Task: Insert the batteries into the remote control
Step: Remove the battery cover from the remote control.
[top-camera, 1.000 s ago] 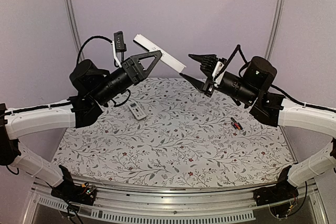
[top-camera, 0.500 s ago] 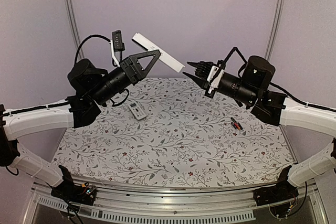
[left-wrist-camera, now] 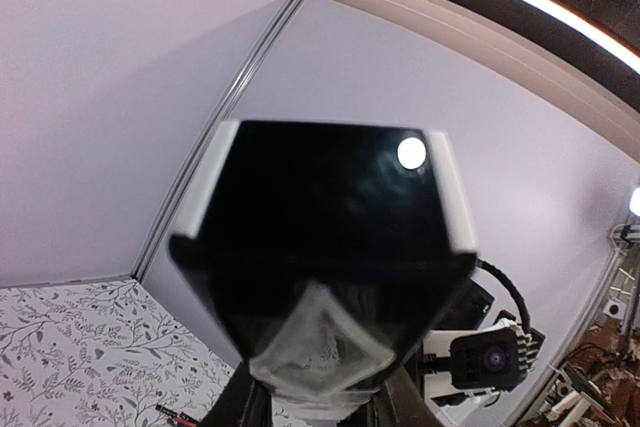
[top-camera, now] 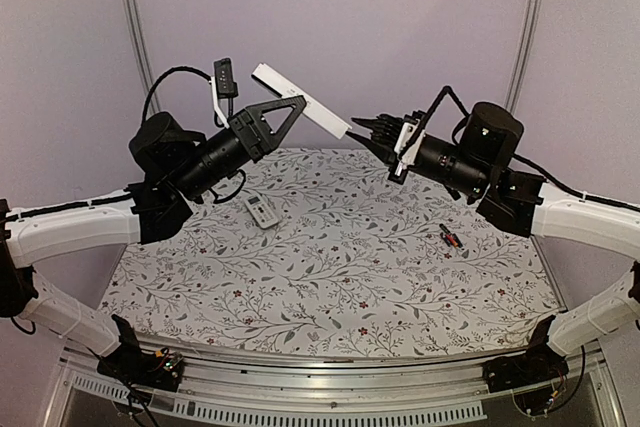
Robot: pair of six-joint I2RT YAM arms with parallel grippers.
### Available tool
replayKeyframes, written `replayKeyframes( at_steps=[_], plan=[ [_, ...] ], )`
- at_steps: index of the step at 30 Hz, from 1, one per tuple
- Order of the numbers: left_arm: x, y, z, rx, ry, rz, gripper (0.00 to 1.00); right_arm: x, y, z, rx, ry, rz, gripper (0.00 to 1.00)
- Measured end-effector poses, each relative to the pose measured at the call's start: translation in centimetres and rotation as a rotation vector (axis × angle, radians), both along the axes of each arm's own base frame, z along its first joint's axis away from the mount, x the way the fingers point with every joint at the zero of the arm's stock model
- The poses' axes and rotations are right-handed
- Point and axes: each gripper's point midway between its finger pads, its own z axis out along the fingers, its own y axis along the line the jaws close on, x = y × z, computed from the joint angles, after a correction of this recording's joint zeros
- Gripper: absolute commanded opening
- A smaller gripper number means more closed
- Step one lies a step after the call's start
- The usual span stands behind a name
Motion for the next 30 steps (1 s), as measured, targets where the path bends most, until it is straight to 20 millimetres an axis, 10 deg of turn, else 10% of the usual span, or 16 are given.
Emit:
replayKeyframes(
  at_steps=[30],
  plan=[
    [0.04, 0.0, -0.09, 0.0, 0.002, 0.001, 0.0, -0.1, 0.44, -0.08, -0.005, -0.001, 0.021, 0.0]
  ],
)
